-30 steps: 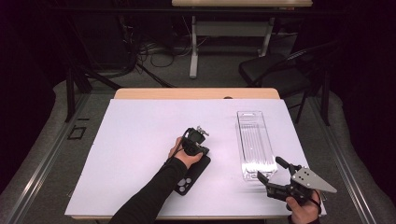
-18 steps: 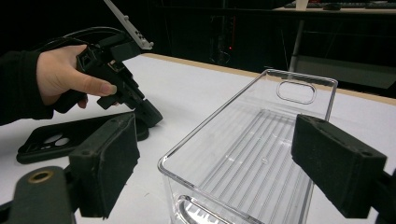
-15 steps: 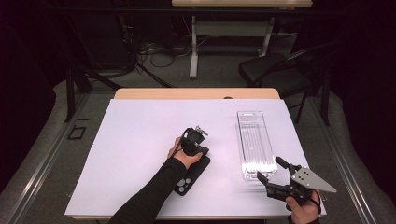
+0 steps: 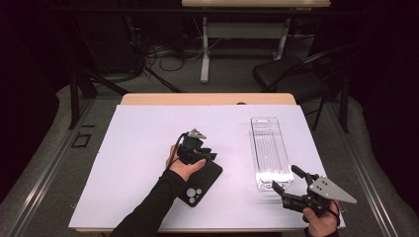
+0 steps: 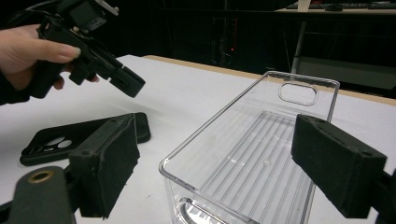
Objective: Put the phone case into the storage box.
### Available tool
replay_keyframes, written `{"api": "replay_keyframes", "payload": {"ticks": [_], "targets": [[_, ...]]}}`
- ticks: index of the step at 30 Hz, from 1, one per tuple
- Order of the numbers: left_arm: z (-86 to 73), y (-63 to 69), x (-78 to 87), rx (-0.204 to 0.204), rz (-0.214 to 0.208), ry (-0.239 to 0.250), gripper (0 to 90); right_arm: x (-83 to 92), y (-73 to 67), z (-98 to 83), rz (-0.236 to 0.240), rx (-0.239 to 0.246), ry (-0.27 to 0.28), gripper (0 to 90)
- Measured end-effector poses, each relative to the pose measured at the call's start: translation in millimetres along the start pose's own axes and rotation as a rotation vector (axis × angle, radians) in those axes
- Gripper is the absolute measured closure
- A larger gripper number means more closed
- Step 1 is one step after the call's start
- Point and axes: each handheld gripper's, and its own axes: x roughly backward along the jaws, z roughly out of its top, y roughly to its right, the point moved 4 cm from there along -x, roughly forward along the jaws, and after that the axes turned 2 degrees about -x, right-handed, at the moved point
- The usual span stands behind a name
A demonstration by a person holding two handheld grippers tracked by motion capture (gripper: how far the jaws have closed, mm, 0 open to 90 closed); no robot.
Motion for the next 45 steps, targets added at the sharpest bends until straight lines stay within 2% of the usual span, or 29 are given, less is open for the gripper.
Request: {"api": "replay_keyframes", "payload": {"ticks": [5, 10, 13, 15, 18, 20, 23, 31, 39, 40, 45], "targets": [[-3.9, 0.4, 21.5, 0.015, -0.043, 0.074, 52.1, -0.8, -0.9, -0.2, 0.002, -0.005, 0.011, 14.1], [-12.7, -1.1, 44.7, 0.006, -0.049, 0.134, 46.8, 1.5, -2.4, 1.0, 0.007, -0.002, 0.009, 14.1], [-22.1, -4.1, 54.9, 0.013, -0.013, 0.135, 39.1, 1.0, -4.1, 1.4, 0.01, -0.002, 0.013, 14.0], [-29.2, -6.0, 59.4, 0.027, -0.008, 0.128, 31.2, 0.7, -5.3, 1.6, 0.011, 0.003, 0.009, 14.1], [-37.5, -9.8, 65.1, 0.036, 0.032, 0.122, 28.7, -0.6, -5.8, 1.4, 0.015, 0.008, 0.009, 14.0], [-40.8, -12.0, 69.0, 0.04, 0.032, 0.107, 27.6, -1.7, -5.9, 0.2, 0.015, 0.002, 0.006, 14.0], [-44.9, -13.3, 76.9, 0.044, 0.06, 0.118, 25.4, -1.2, -4.6, -1.0, 0.013, 0.008, -0.002, 14.0], [-51.9, -15.0, 88.9, 0.05, 0.049, 0.134, 18.7, -1.1, -2.4, -1.7, 0.004, 0.01, -0.002, 14.0], [-54.5, -15.1, 96.0, 0.083, 0.049, 0.129, 15.6, -0.1, -4.0, -1.4, 0.005, 0.018, -0.003, 14.0], [-53.7, -12.7, 97.9, 0.076, 0.037, 0.135, 15.2, 1.0, -5.4, -0.2, 0.003, 0.02, 0.006, 14.0], [-52.6, -7.8, 100.7, 0.061, 0.035, 0.127, 10.0, 1.0, -5.8, 0.8, 0.009, 0.022, 0.01, 14.0]]}}
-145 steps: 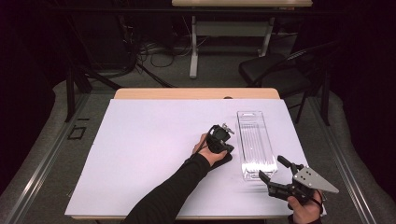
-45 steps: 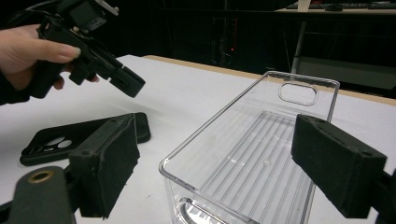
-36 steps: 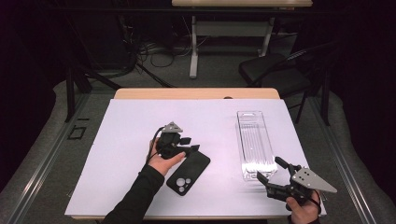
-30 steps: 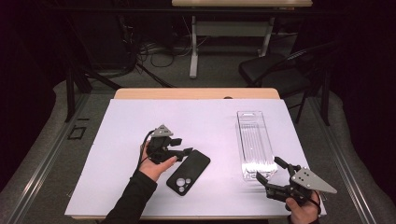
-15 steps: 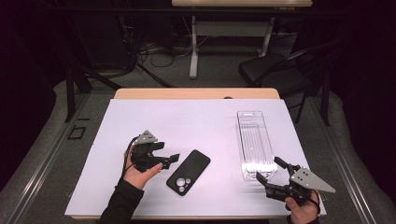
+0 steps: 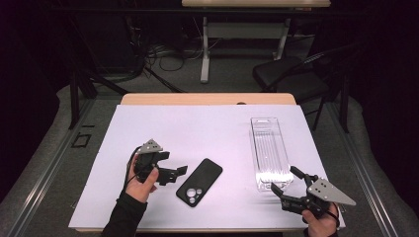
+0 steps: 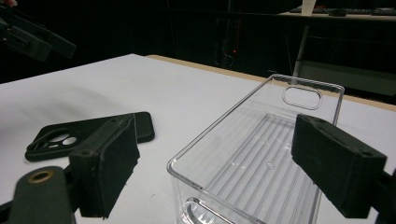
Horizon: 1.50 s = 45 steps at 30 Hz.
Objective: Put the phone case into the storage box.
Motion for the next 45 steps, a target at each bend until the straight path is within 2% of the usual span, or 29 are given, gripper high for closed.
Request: {"api": "replay_keyframes", "payload": {"ticks": [3, 12, 19, 24, 26, 30, 36, 41, 45], "targets": [[1.7, 2.8, 1.0, 0.004, -0.002, -0.002, 10.1, -0.6, -0.5, -0.3, 0.001, 0.0, -0.005, 14.1], [4.0, 10.8, 1.8, -0.018, -0.025, -0.034, 10.1, 0.3, 0.3, 0.1, -0.003, 0.0, -0.001, 14.1], [4.7, 17.5, -4.0, -0.018, -0.032, -0.074, 10.2, 1.1, 0.7, 0.5, -0.002, 0.002, -0.006, 14.0], [7.6, 20.3, -8.9, -0.003, -0.041, -0.096, 10.1, 1.2, 1.5, 0.7, -0.008, 0.0, -0.003, 14.0], [9.3, 22.4, -10.7, -0.008, -0.039, -0.115, 10.2, 1.4, 1.6, 1.0, -0.007, 0.0, -0.001, 14.1], [12.5, 27.7, -14.6, -0.021, -0.044, -0.119, 10.1, 1.6, 1.3, 1.2, -0.01, 0.0, 0.0, 14.0], [16.7, 30.9, -19.6, -0.024, -0.045, -0.165, 10.0, 1.4, 0.9, 1.0, -0.01, -0.005, -0.001, 14.1], [19.5, 30.2, -26.4, -0.017, -0.051, -0.224, 9.3, 1.2, 1.3, 1.0, -0.009, -0.003, 0.0, 14.0], [21.7, 28.8, -31.1, -0.033, -0.04, -0.264, 9.3, 1.2, 1.3, 0.7, -0.008, -0.004, -0.002, 14.1]]}}
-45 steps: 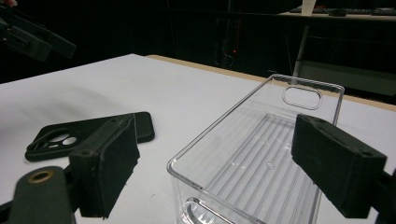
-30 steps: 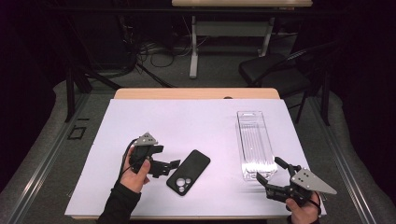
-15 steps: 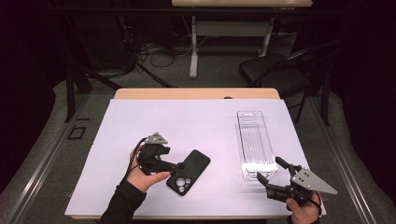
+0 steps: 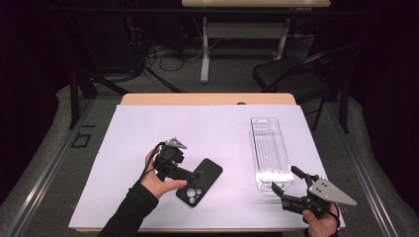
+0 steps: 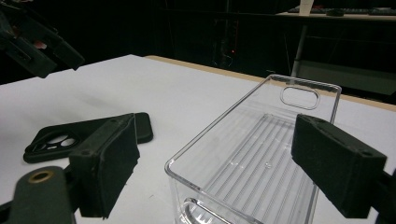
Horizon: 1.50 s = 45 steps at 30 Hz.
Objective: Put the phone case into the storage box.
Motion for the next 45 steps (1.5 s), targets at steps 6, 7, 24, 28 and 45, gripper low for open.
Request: {"api": "replay_keyframes", "payload": {"ticks": [6, 7, 24, 28, 45], "targets": [[5.3, -3.1, -4.2, 0.0, 0.023, -0.058, 9.4, -0.2, -0.4, -0.3, 0.001, 0.0, -0.003, 14.1], [5.9, -3.5, -4.5, 0.004, 0.026, -0.062, 9.7, -0.5, -0.9, -0.5, 0.003, -0.003, -0.004, 14.0], [17.8, -5.5, -17.9, 0.026, 0.075, -0.142, 11.3, -1.5, -1.5, -1.2, 0.01, 0.002, -0.007, 14.1], [18.5, -6.9, -21.8, 0.035, 0.081, -0.165, 11.3, -1.5, -1.6, -1.6, 0.011, -0.005, -0.01, 14.0], [18.2, -6.0, -45.5, 0.052, 0.088, -0.284, 11.4, -2.0, -2.2, -1.8, 0.017, -0.005, -0.011, 14.0]]}}
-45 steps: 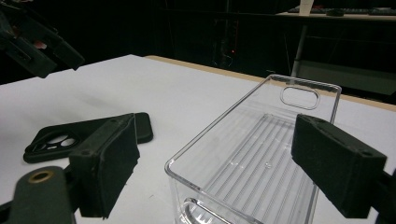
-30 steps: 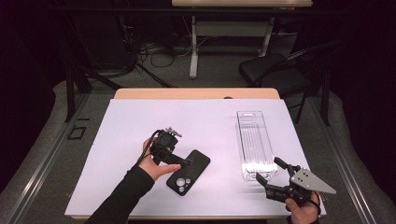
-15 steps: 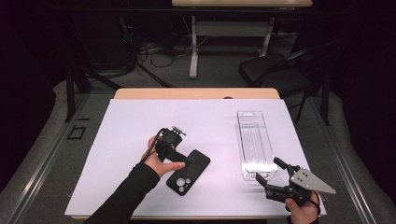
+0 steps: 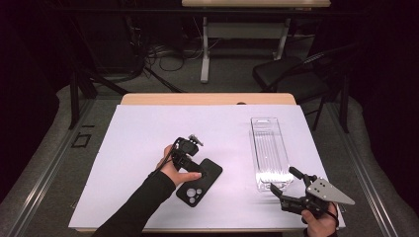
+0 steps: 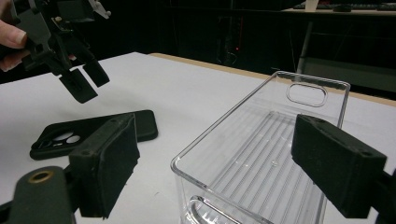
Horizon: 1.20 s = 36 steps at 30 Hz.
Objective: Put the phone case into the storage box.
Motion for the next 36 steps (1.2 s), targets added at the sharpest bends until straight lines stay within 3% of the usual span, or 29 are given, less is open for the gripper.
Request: {"api": "replay_keyframes", "payload": {"ticks": [17, 36], "targets": [[-0.9, 1.1, -27.0, 0.016, -0.017, -0.076, 11.7, -0.7, -0.3, -0.5, 0.004, 0.0, 0.0, 14.1], [-4.1, 2.3, -43.3, 0.035, -0.023, -0.119, 11.6, -0.6, -0.5, -0.9, 0.007, 0.0, -0.006, 14.1]]}}
